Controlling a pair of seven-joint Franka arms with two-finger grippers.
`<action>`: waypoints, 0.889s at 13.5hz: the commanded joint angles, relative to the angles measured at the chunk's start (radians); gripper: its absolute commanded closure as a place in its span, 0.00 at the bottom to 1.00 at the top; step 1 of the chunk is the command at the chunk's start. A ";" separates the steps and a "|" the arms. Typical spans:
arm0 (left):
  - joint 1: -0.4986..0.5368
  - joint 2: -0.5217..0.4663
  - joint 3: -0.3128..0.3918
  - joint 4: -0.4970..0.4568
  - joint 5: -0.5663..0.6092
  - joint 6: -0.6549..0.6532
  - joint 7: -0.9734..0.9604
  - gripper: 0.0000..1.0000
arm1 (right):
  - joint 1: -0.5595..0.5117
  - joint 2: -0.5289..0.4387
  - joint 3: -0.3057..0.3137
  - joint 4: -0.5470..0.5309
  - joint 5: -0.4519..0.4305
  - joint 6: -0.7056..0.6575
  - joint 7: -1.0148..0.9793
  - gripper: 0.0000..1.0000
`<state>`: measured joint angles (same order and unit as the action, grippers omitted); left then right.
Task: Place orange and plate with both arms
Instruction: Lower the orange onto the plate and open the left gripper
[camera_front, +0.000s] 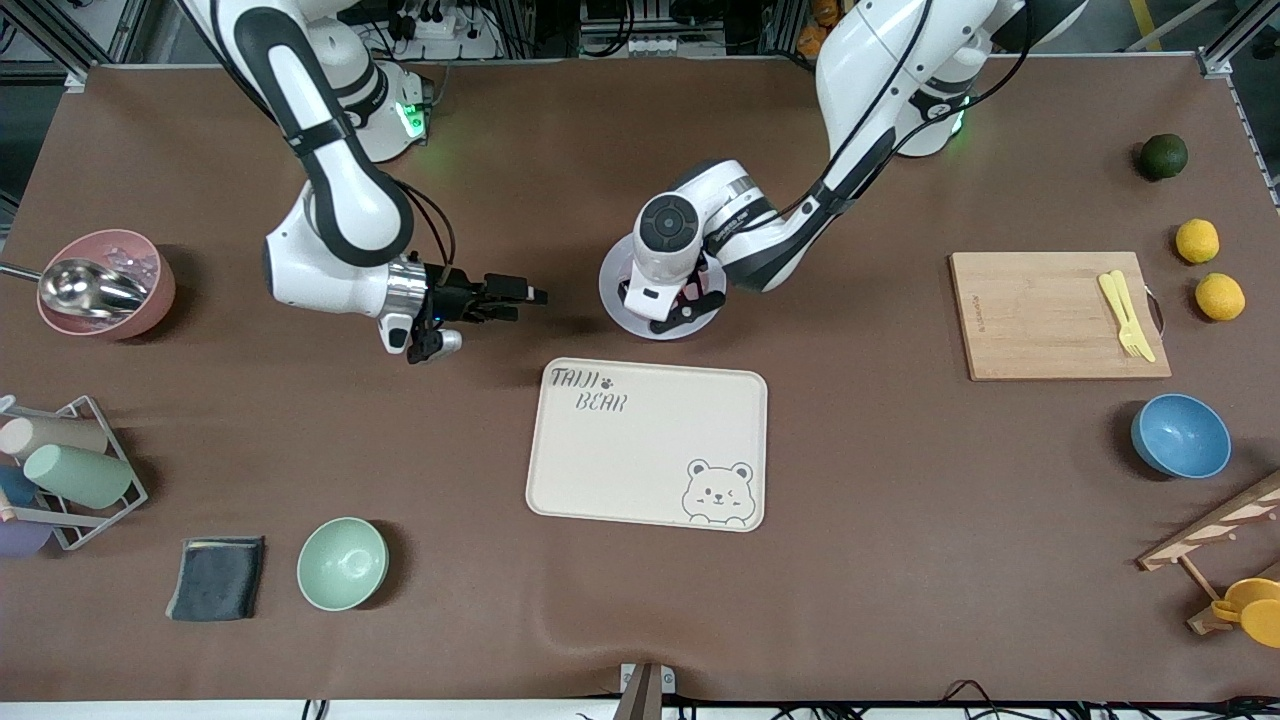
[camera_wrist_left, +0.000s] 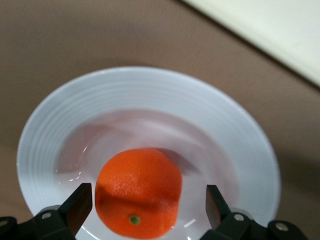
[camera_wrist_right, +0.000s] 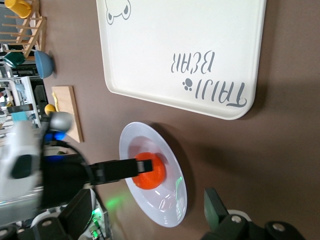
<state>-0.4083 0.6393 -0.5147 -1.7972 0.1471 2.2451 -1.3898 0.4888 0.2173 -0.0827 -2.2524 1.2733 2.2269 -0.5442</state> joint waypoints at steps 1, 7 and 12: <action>0.061 -0.171 -0.002 -0.019 0.023 -0.106 -0.020 0.00 | 0.021 -0.015 -0.009 -0.030 0.035 0.027 -0.052 0.02; 0.328 -0.429 -0.013 0.016 -0.036 -0.243 0.223 0.00 | 0.083 0.053 -0.008 -0.059 0.250 0.083 -0.247 0.08; 0.535 -0.466 -0.007 0.198 -0.027 -0.461 0.547 0.00 | 0.146 0.126 -0.009 -0.058 0.467 0.109 -0.403 0.20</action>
<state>0.0735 0.1698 -0.5132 -1.6742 0.1279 1.8800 -0.9481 0.6247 0.3080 -0.0824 -2.3104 1.6505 2.3342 -0.8543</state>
